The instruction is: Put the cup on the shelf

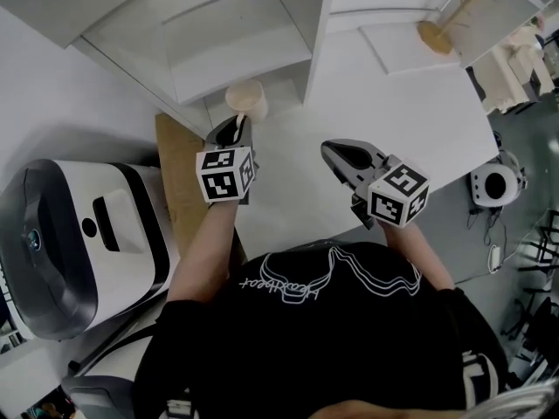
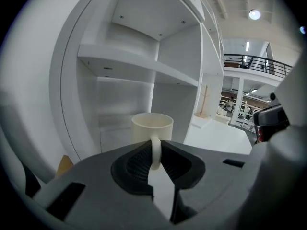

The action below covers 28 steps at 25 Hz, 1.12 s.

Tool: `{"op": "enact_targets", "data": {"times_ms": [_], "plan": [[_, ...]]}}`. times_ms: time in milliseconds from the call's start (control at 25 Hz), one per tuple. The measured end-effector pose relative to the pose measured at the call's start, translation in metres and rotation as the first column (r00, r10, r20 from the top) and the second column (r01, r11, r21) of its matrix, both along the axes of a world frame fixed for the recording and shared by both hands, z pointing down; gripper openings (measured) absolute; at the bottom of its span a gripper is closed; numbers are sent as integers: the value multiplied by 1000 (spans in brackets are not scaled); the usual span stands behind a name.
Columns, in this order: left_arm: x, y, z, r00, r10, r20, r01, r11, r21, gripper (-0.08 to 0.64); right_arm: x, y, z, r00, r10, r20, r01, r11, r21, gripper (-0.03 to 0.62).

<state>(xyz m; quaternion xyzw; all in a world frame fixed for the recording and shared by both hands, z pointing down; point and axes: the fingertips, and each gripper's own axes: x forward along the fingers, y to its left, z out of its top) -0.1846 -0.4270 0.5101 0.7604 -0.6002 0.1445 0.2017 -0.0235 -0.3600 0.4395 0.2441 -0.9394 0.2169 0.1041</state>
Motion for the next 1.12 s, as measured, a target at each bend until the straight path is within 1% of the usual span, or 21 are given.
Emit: {"op": "enact_targets", "data": {"times_ms": [200, 360, 560, 720, 880, 1040, 1120], "plan": [[-9, -17, 28, 1000, -30, -2, 30, 999, -46, 51, 8, -2, 16, 1000, 28, -14, -28, 999, -30, 6], [-15, -27, 42, 999, -52, 4, 52, 997, -64, 51, 15, -3, 28, 998, 53, -23, -55, 997, -60, 6], [-15, -36, 50, 998, -57, 32, 59, 997, -52, 51, 24, -3, 33, 997, 75, -28, -77, 994, -80, 6], [-15, -42, 52, 998, -64, 28, 65, 997, -45, 51, 29, -3, 32, 995, 90, -29, -92, 993, -77, 6], [-13, -43, 56, 996, -65, 55, 67, 997, -40, 52, 34, 0, 29, 995, 99, -30, -101, 992, -73, 6], [-13, -42, 60, 995, -63, 80, 67, 996, -55, 54, 38, 1, 26, 994, 106, -34, -108, 992, -70, 6], [-13, -42, 60, 995, -64, 80, 68, 996, -60, 57, 37, 2, 23, 994, 102, -42, -105, 993, -59, 6]]}}
